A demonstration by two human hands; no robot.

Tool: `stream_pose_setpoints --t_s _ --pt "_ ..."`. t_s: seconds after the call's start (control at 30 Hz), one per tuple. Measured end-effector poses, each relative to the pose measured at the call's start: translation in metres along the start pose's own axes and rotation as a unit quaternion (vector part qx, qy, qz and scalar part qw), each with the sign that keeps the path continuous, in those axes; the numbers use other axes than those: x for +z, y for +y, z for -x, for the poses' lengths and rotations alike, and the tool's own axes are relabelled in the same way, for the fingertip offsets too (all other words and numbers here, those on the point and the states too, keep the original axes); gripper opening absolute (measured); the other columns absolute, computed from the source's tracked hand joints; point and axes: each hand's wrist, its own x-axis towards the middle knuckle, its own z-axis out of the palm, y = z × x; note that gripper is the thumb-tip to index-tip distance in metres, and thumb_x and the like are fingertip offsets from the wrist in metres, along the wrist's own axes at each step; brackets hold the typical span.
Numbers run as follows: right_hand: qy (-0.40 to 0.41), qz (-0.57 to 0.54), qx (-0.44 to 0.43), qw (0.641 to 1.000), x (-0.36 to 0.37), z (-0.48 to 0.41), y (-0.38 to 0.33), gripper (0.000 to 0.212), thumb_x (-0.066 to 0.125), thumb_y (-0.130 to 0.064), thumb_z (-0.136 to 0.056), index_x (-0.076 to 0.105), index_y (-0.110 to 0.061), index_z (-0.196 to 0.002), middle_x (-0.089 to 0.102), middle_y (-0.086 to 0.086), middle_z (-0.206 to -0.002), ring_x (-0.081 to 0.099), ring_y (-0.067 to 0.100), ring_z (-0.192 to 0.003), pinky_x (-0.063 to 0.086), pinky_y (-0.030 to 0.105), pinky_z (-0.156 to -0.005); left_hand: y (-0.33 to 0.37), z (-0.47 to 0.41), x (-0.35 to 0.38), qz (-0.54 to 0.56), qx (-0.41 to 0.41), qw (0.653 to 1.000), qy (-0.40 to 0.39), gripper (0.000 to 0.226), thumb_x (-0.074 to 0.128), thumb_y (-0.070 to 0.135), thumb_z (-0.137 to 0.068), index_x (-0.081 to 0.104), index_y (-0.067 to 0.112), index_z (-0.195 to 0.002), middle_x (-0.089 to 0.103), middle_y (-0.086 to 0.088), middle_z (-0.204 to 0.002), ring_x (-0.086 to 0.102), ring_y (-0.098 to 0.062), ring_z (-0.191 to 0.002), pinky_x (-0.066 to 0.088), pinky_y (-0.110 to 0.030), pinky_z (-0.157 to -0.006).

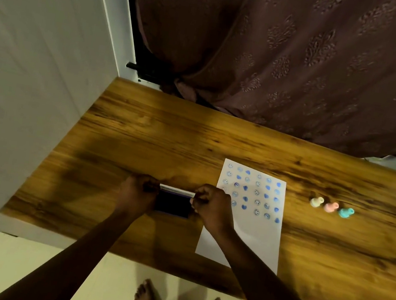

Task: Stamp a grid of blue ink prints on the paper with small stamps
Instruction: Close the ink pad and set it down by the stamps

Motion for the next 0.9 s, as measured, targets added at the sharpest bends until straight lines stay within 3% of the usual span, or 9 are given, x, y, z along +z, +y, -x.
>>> stream_pose_setpoints --t_s 0.07,0.13,0.2,0.3,0.37,0.43,0.5,0.6,0.9 --pt "0.004 -0.004 0.002 1.000 0.001 0.005 0.001 0.015 0.080 -0.017 -0.084 0.075 -0.023 -0.098 0.078 -0.006 -0.092 0.073 0.005 -0.082 0.062 0.028 -0.081 0.004 0.006 -0.002 0.011 0.016 1.000 -0.004 0.031 0.062 0.021 -0.064 0.083 0.014 -0.087 0.075 -0.003 -0.074 0.071 -0.009 -0.072 0.050 -0.022 -0.057" --pt "0.010 -0.004 -0.003 1.000 0.001 0.011 0.001 0.015 0.079 -0.015 -0.085 0.077 -0.021 -0.099 0.078 -0.005 -0.096 0.072 0.004 -0.087 0.058 0.020 -0.082 0.005 0.011 -0.003 0.029 0.020 0.999 -0.013 0.028 0.069 0.011 -0.069 0.083 0.014 -0.093 0.072 0.004 -0.071 0.065 0.012 -0.061 0.045 -0.012 -0.050" --pt "0.016 -0.001 -0.006 1.000 0.003 0.015 0.001 0.015 0.077 -0.013 -0.087 0.078 -0.019 -0.100 0.078 -0.004 -0.100 0.072 0.007 -0.092 0.052 0.015 -0.084 0.000 0.013 -0.003 0.042 0.003 0.999 -0.019 0.027 0.073 0.003 -0.078 0.082 0.022 -0.094 0.072 0.011 -0.072 0.062 0.020 -0.060 0.049 -0.012 -0.055" --pt "0.018 0.019 -0.002 1.000 0.006 0.023 0.001 0.017 0.072 -0.010 -0.090 0.078 -0.018 -0.103 0.078 -0.002 -0.106 0.072 0.011 -0.097 0.049 0.012 -0.088 -0.008 0.017 -0.002 0.085 -0.024 0.996 -0.014 0.014 0.072 0.022 -0.082 0.083 0.027 -0.088 0.079 0.011 -0.076 0.074 -0.001 -0.074 0.063 -0.041 -0.073" --pt "0.022 0.033 -0.004 0.999 0.009 0.028 0.002 0.018 0.071 -0.011 -0.091 0.078 -0.018 -0.107 0.078 -0.002 -0.109 0.072 0.012 -0.100 0.047 0.008 -0.088 -0.010 0.018 -0.001 0.099 -0.026 0.995 -0.002 0.016 0.068 0.030 -0.082 0.082 0.024 -0.087 0.080 0.002 -0.084 0.075 -0.016 -0.083 0.062 -0.048 -0.082" --pt "0.031 0.045 -0.007 0.998 0.012 0.032 0.001 0.020 0.070 -0.013 -0.092 0.078 -0.020 -0.109 0.078 -0.003 -0.111 0.072 0.012 -0.101 0.047 0.012 -0.093 -0.006 0.021 0.000 0.114 -0.022 0.993 0.003 0.011 0.071 0.026 -0.085 0.080 0.029 -0.079 0.079 0.002 -0.086 0.073 -0.015 -0.087 0.059 -0.044 -0.086" --pt "0.041 0.047 -0.009 0.998 0.015 0.035 0.001 0.020 0.070 -0.016 -0.092 0.078 -0.021 -0.110 0.078 -0.004 -0.110 0.073 0.012 -0.100 0.051 0.022 -0.098 -0.005 0.024 0.002 0.112 -0.022 0.993 -0.005 0.020 0.074 0.013 -0.088 0.077 0.033 -0.083 0.077 0.002 -0.088 0.071 -0.014 -0.088 0.058 -0.041 -0.086" --pt "0.046 0.041 -0.006 0.998 0.020 0.036 0.000 0.022 0.073 -0.021 -0.090 0.078 -0.024 -0.111 0.078 -0.006 -0.110 0.073 0.011 -0.099 0.054 0.028 -0.100 -0.008 0.025 0.005 0.117 -0.057 0.991 -0.040 0.022 0.074 0.000 -0.085 0.078 0.017 -0.099 0.074 -0.004 -0.097 0.071 -0.023 -0.097 0.058 -0.042 -0.089" --pt "0.048 0.059 0.017 0.997 0.025 0.040 -0.001 0.025 0.073 -0.026 -0.091 0.076 -0.026 -0.115 0.076 -0.008 -0.116 0.071 0.011 -0.105 0.051 0.023 -0.099 -0.007 0.025 0.007 0.098 -0.061 0.993 -0.032 0.022 0.078 0.002 -0.083 0.077 0.011 -0.103 0.076 -0.012 -0.104 0.071 -0.028 -0.099 0.057 -0.054 -0.094"
